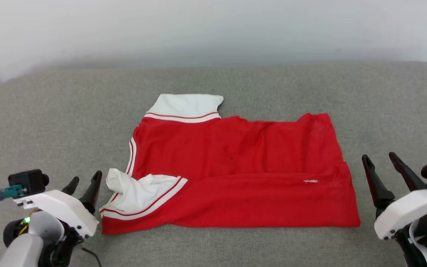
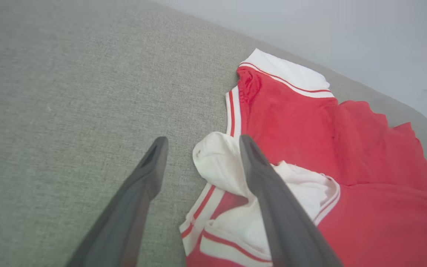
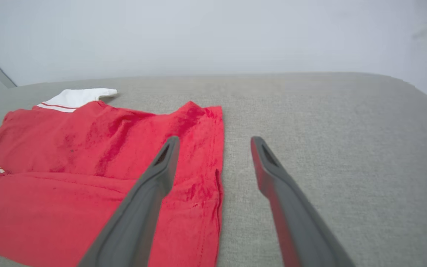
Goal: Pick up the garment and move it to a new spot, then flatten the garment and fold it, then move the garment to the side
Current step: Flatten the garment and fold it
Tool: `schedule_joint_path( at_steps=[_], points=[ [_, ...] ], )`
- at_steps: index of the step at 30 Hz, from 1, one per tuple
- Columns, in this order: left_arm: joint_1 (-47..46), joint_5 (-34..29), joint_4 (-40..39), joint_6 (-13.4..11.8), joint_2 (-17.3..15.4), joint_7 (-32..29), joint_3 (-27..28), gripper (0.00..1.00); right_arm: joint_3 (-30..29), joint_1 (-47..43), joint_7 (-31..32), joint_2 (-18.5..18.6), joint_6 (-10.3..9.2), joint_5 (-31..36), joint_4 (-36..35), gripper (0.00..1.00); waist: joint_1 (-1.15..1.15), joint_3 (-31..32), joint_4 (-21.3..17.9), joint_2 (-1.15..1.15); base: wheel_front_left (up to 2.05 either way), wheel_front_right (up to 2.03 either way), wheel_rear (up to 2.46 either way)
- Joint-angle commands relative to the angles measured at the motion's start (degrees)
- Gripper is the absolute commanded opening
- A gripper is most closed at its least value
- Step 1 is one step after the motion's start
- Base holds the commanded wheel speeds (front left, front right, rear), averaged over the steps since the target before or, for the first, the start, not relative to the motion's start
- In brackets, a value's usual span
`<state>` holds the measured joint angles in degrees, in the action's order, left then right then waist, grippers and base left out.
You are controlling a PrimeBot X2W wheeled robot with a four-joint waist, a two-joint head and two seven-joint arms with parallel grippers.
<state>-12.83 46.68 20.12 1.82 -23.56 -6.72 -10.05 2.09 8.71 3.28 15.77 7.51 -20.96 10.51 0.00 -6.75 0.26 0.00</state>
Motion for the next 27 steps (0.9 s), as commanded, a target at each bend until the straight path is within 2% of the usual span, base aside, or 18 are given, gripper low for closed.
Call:
schedule_joint_path(
  at_steps=[1,10,14,20,27],
  points=[
    [0.8,0.3,-0.7,-0.1,-0.8,-1.1,0.0,1.0,-0.3,-1.2,-1.0,-0.7,-0.04,0.8,-0.9,1.0,0.0,1.8,-0.2,0.0,0.0,0.0,0.0],
    [2.7,3.1,-6.6,0.0,-8.2,-20.1,-3.6,1.0,-4.2,-7.0,-2.3,-3.6,-0.03,5.8,-7.9,1.0,0.0,3.3,-1.0,0.0,0.0,0.0,0.0],
    [4.3,5.7,-7.3,-1.3,-9.8,-27.3,-4.2,1.0,-4.6,-7.6,-2.3,-4.7,-0.03,6.3,-10.7,1.0,0.0,2.3,-2.3,0.0,0.0,0.0,0.0],
    [5.6,8.2,-6.4,-2.5,-9.6,-31.0,-4.3,1.0,-4.5,-7.5,-2.9,-6.3,-0.03,5.8,-12.5,1.0,0.0,0.0,-4.2,0.0,0.0,0.0,0.0],
    [3.5,10.4,-1.8,-1.4,-7.3,-32.1,-4.7,1.0,-5.1,-6.7,-1.6,-6.8,-0.03,3.8,-11.7,1.0,0.0,-2.5,-5.5,0.0,0.0,0.0,0.0]
  ],
)
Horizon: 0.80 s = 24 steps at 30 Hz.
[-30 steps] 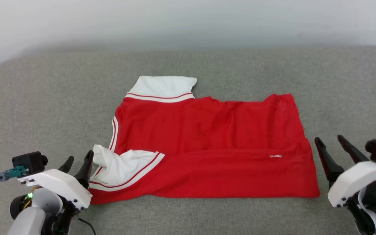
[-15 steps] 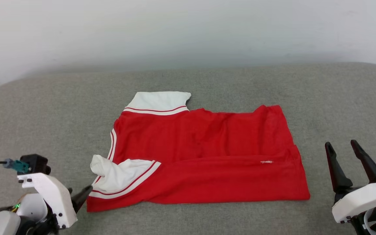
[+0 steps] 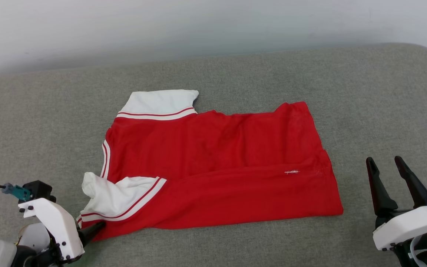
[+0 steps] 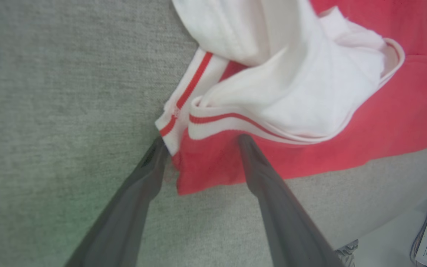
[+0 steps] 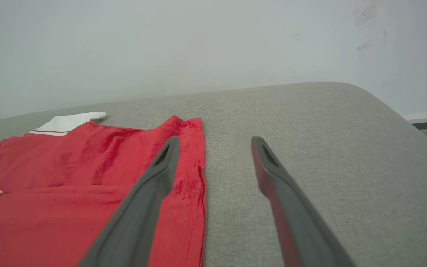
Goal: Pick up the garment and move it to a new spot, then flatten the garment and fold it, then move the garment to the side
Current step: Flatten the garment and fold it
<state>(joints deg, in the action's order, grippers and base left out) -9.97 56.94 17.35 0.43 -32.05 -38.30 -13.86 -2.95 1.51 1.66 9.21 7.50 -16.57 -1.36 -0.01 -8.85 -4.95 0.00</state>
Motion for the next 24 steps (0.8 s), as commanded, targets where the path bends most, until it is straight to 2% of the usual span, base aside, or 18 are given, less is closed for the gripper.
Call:
schedule_joint_path(
  at_steps=[1,2,3,4,5,6,12,14,20,24],
  points=[
    [0.4,0.8,1.5,0.1,1.7,-1.2,-1.1,0.74,-0.3,0.8,0.3,-0.4,-0.02,-1.1,0.3,1.0,0.01,-0.6,-0.4,0.0,0.0,0.0,0.0],
    [0.2,1.3,1.9,0.4,2.3,-1.7,-1.3,0.52,-0.6,0.9,0.8,-0.1,-0.02,-1.2,0.5,1.0,0.01,-0.7,-0.5,0.0,0.0,0.0,0.0],
    [0.0,1.4,2.2,0.5,2.6,-2.0,-1.5,0.45,-0.8,1.0,1.1,0.1,-0.02,-1.6,0.7,1.0,0.01,-0.8,-0.5,0.0,0.0,0.0,0.0],
    [-0.2,1.6,2.5,0.6,2.8,-2.1,-1.7,0.32,-1.0,1.1,1.6,0.2,-0.02,-1.9,0.9,1.0,0.01,-0.9,-0.5,0.0,0.0,0.0,0.0],
    [-0.4,1.8,2.6,0.7,3.1,-1.9,-1.7,0.08,-1.1,1.3,1.9,0.4,-0.02,-2.1,0.9,1.0,0.01,-1.0,-0.4,0.0,0.0,0.0,0.0],
    [-0.6,1.7,2.8,0.8,3.3,-1.5,-1.7,0.0,-1.1,1.5,2.5,0.7,-0.02,-2.5,1.1,1.0,0.01,-1.0,-0.4,0.0,0.0,0.0,0.0],
    [-1.6,0.7,2.9,2.2,2.8,1.8,-0.9,0.0,-0.7,2.2,8.8,3.0,-0.02,-5.8,1.8,1.0,0.01,-0.1,0.5,0.0,0.0,0.0,0.0],
    [-2.2,0.2,2.5,2.5,2.4,3.0,-0.6,0.0,-0.6,2.4,13.7,4.0,-0.02,-7.5,2.6,1.0,0.01,0.1,0.8,0.0,0.0,0.0,0.0],
    [-3.3,-1.5,-1.9,2.4,1.5,5.6,0.0,0.0,-0.3,4.2,34.0,6.2,-0.02,-11.1,5.9,1.0,0.01,-0.3,2.3,0.0,0.0,0.0,0.0],
    [-3.8,-2.3,-5.2,1.6,1.1,5.6,-0.2,0.0,0.2,5.9,39.7,6.0,-0.02,-11.7,7.2,1.0,0.01,-1.3,3.4,0.0,0.0,0.0,0.0]
  ],
)
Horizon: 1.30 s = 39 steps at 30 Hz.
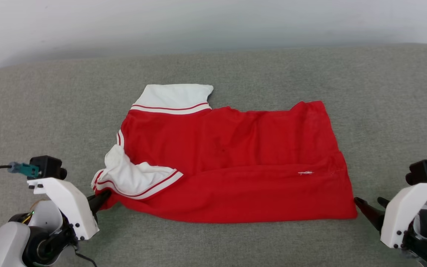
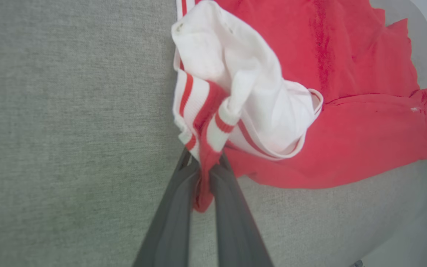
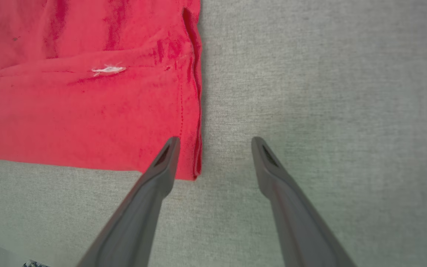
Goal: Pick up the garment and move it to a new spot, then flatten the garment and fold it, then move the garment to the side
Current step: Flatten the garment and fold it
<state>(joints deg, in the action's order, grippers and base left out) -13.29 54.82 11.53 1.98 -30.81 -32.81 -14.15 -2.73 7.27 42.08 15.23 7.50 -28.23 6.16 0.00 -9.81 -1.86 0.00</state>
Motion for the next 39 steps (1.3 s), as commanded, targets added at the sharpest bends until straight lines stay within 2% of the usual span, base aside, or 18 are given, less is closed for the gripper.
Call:
schedule_joint_path(
  at_steps=[1,11,12,13,14,15,25,39],
  points=[
    [-0.7,-0.6,-1.5,-0.4,-0.3,0.0,-0.1,0.0,0.5,1.4,1.1,-0.6,-0.02,0.0,1.2,1.0,0.0,-1.0,1.0,0.0,0.0,0.0,0.0],
    [-0.4,-1.2,-6.9,-1.6,-0.3,-1.1,-1.2,0.0,4.1,6.5,2.5,-3.7,-0.02,-1.5,11.1,1.0,0.0,-3.8,3.4,0.0,0.0,0.0,0.0],
    [-0.1,-1.0,-7.0,-1.6,-0.3,-1.2,-1.2,0.0,4.6,6.6,2.6,-4.0,-0.01,-2.1,11.7,0.55,0.0,-3.9,3.5,0.0,0.0,0.0,0.0],
    [-0.1,-1.0,-7.0,-1.6,-0.3,-1.2,-1.2,0.0,4.6,6.6,2.6,-4.0,-0.01,-2.1,11.7,0.55,0.0,-3.9,3.5,0.0,0.0,0.0,0.0],
    [0.1,-0.8,-7.1,-1.7,-0.3,-1.2,-1.2,0.0,5.0,6.7,2.6,-4.3,-0.01,-2.6,12.1,0.35,0.0,-3.9,3.5,0.0,0.0,0.0,0.0],
    [0.3,-0.7,-7.2,-1.7,-0.3,-1.3,-1.2,0.0,5.3,6.9,2.5,-4.2,0.06,-3.1,12.4,0.02,0.0,-3.9,3.5,0.0,0.0,0.0,0.0],
    [2.1,0.9,-7.3,-1.9,-0.1,-1.1,-0.5,0.0,7.6,8.0,-0.5,-0.5,0.05,-5.2,11.3,0.0,0.0,-1.2,3.1,0.0,0.0,0.0,0.0],
    [9.5,1.2,-10.0,-3.5,-0.4,-0.3,-0.8,0.0,9.3,1.9,-1.4,1.9,-0.01,-6.2,8.1,0.0,0.0,9.2,3.6,0.0,0.0,0.0,0.0]
  ],
)
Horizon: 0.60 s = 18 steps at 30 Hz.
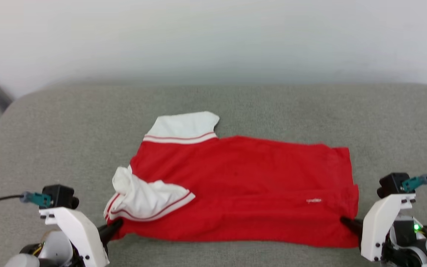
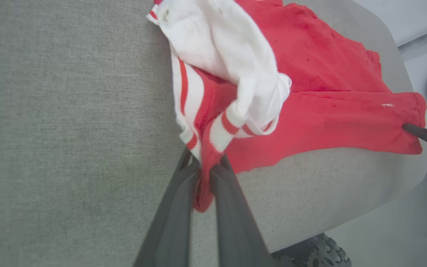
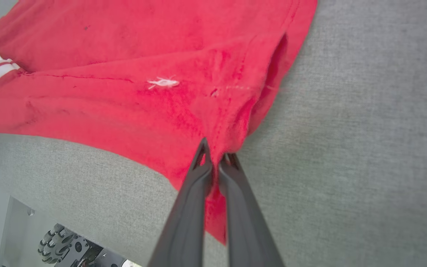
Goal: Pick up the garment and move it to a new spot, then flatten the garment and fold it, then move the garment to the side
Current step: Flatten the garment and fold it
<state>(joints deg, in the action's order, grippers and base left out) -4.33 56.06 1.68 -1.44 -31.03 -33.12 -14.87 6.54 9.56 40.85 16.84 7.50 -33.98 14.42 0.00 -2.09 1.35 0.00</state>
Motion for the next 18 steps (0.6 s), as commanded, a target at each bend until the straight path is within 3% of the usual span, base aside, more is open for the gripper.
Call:
schedule_joint_path(
  at_steps=[1,10,11,12,13,14,18],
  points=[
    [1.3,0.1,-0.4,-0.3,-0.2,-0.1,-0.1,0.0,0.0,-1.1,0.0,0.3,-0.02,-0.5,-0.4,0.0,0.0,2.2,0.5,0.0,0.0,0.0,0.0],
    [7.3,0.0,-1.4,-2.6,-0.3,-0.4,-0.7,0.0,-2.0,-6.5,1.3,0.3,-0.02,-0.5,-2.3,0.0,0.0,4.2,1.0,0.0,0.0,0.0,0.0],
    [7.5,0.3,-1.0,-2.5,0.4,0.0,-0.9,0.0,-2.3,-7.1,1.3,0.1,-0.02,-0.3,-2.1,0.13,0.0,4.2,1.0,0.0,0.0,0.0,0.0],
    [7.6,0.7,-0.2,-2.5,1.0,0.3,-0.9,0.04,-2.6,-7.8,1.0,-0.2,-0.02,-0.2,-1.9,0.44,0.0,4.1,0.9,0.0,0.0,0.0,0.0],
    [7.6,0.9,0.8,-2.6,1.5,0.6,-1.0,0.78,-2.9,-8.3,0.7,-0.5,-0.02,-0.2,-1.6,1.0,0.0,4.0,0.9,0.0,0.0,0.0,0.0],
    [7.5,1.1,1.5,-2.5,1.9,0.7,-1.1,1.0,-2.9,-8.7,0.2,-0.7,-0.01,-0.1,-1.5,1.0,0.0,3.8,0.7,0.0,0.0,0.0,0.0],
    [6.0,0.5,4.4,-1.6,3.0,3.2,-0.8,1.0,-1.9,-9.2,-4.5,-0.6,-0.01,1.0,-2.9,1.0,0.0,3.2,-0.1,0.0,0.0,0.0,0.0]
  ],
)
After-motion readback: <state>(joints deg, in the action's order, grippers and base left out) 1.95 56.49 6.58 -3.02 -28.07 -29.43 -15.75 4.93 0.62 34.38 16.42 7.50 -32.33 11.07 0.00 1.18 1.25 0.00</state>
